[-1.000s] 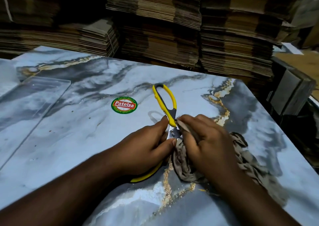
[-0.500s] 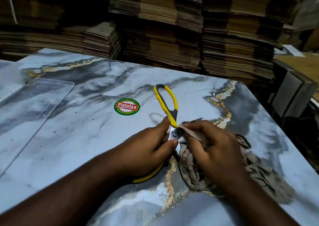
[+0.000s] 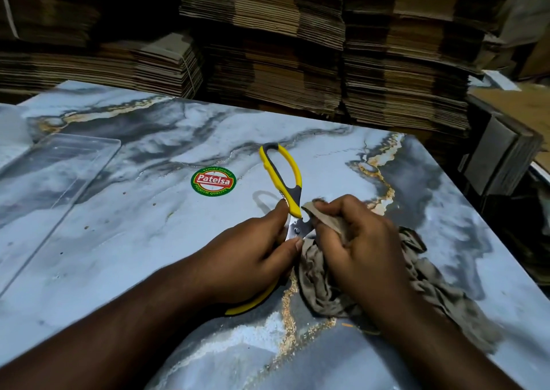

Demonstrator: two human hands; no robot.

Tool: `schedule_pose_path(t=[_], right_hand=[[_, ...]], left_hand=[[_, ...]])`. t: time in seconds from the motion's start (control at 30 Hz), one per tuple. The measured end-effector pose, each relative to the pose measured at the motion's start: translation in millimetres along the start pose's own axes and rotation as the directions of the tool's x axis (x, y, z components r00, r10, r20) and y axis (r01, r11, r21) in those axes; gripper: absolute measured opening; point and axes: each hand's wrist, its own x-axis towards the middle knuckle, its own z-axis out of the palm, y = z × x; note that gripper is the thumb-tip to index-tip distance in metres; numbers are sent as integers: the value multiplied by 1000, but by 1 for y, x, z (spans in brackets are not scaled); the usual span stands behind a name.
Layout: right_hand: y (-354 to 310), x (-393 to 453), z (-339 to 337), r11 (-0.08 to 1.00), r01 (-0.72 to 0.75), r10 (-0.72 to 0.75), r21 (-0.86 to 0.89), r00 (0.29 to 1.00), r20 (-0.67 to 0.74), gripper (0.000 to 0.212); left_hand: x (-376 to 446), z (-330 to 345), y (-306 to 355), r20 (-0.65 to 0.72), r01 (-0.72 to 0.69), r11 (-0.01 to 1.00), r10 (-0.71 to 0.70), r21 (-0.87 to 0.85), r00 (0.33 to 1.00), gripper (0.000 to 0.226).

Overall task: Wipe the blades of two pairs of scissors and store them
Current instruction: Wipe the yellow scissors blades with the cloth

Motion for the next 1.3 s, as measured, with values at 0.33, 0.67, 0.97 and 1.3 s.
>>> schedule_pose_path(t=[0.33,0.67,0.97,1.3], right_hand=[[8,6,-1,997,0,0,-71,1000,-2,9],[-1,-5,-12,994,108,-108,-33,994,12,15],[24,12,-28,976,-171,203,133,937,-285,25],[8,10,-9,995,40,-43,-91,999,-32,19]], left_hand=[[-2,-1,-3,-11,-11,995,10,-99,1000,62],[-2,0,-2,18,-9,998,10,-70,1000,68],[0,-2,-2,33,-13,995,17,-103,999,60],[0,-1,-2,-9,3,996,-4,-87,1000,68]])
